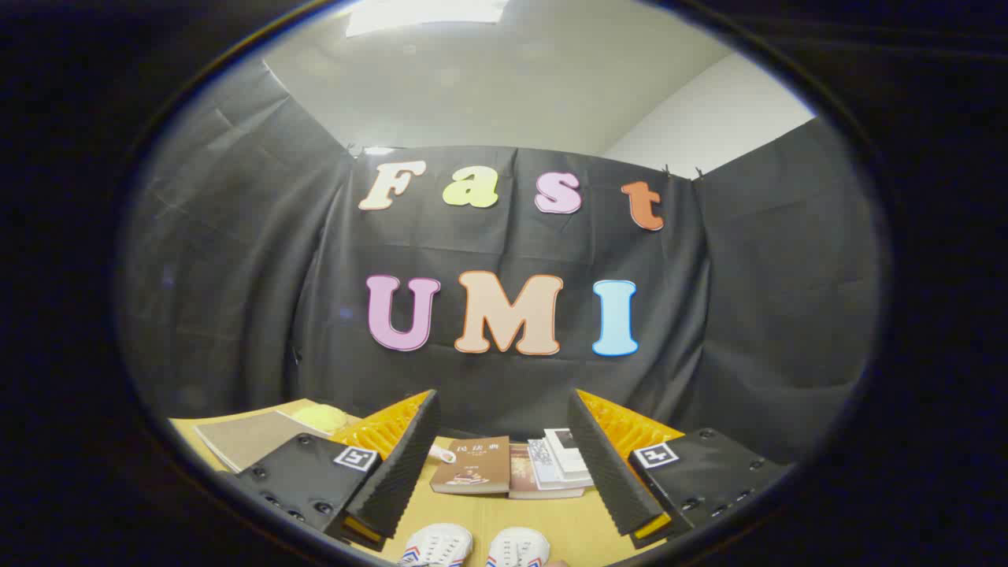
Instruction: Open the storage box then place both shoes into the box .Put the left shoe in first, then the right shoe, with the right side of both shoes facing outward in a uniform manner.
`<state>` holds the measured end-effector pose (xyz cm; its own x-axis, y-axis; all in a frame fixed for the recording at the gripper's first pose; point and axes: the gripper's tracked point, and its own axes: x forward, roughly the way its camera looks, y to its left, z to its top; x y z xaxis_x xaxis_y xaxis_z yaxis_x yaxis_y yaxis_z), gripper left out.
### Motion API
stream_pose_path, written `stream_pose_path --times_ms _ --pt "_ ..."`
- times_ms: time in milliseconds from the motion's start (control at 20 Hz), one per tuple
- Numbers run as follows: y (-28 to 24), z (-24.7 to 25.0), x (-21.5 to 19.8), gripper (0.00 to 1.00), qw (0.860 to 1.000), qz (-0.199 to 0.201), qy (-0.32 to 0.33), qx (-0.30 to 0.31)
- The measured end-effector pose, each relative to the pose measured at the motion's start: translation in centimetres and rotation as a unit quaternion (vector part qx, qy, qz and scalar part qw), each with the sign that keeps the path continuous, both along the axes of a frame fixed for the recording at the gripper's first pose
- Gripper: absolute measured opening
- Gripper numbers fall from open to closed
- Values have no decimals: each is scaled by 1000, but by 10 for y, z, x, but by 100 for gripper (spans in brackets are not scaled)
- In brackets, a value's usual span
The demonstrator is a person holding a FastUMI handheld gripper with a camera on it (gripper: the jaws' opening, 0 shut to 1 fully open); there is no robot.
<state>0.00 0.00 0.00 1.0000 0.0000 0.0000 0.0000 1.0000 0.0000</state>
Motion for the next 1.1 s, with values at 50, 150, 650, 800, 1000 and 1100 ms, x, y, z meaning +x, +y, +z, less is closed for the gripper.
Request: stream_pose_path --times_ms 50,150,650,800,1000,1100 --pt "-1 0 0 100 1000 -3 0 -4" --pt "0 1 -1 100 1000 -4 -1 -6" --pt "-3 -5 5 100 1000 -9 4 -8" --pt "-4 -7 7 100 1000 -10 6 -4" --pt "-3 -9 9 100 1000 -7 9 4" --pt "-1 -12 8 100 1000 -3 13 18"
